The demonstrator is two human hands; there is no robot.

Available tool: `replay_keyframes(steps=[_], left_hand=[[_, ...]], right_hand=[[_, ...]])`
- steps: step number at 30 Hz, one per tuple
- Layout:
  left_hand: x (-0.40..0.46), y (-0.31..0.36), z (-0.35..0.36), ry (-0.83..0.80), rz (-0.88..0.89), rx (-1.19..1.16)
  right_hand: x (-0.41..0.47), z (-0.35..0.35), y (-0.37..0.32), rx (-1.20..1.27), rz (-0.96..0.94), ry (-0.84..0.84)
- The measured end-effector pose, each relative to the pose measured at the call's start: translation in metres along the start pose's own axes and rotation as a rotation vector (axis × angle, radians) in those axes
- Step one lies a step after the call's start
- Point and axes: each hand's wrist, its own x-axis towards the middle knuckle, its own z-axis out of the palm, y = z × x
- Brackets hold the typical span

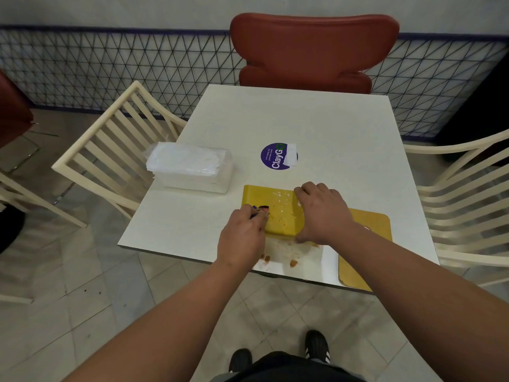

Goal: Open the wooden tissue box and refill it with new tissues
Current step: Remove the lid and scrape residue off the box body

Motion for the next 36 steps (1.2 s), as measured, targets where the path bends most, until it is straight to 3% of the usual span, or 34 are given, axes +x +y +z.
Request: replay_keyframes(steps=[6, 11, 19, 25, 32, 36], left_hand=[[-0.001, 0.005, -0.003, -0.022, 0.047, -0.016], [0.048, 0.005, 0.003, -0.071, -0.089, 0.013], [-0.009, 0.011, -0.007, -0.112, 0.059, -0.024], [0.042, 0.009, 0.001, -0.112, -0.059, 0.024], [-0.016, 0.011, -0.005, -0.144, 0.061, -0.026], [0.016, 0.001, -0.001, -0.112, 0.030, -0.025]], right_hand=[[0.001, 0.002, -0.002, -0.013, 0.001, 0.002], [0.002, 0.004, -0.001, -0.013, 0.005, -0.001], [0.004, 0.003, 0.001, 0.000, -0.002, -0.007], [0.002, 0.002, 0.001, 0.004, -0.002, -0.004], [0.002, 0.004, 0.001, 0.005, -0.007, 0.012], [0.003, 0.003, 0.003, 0.011, -0.002, 0.006]])
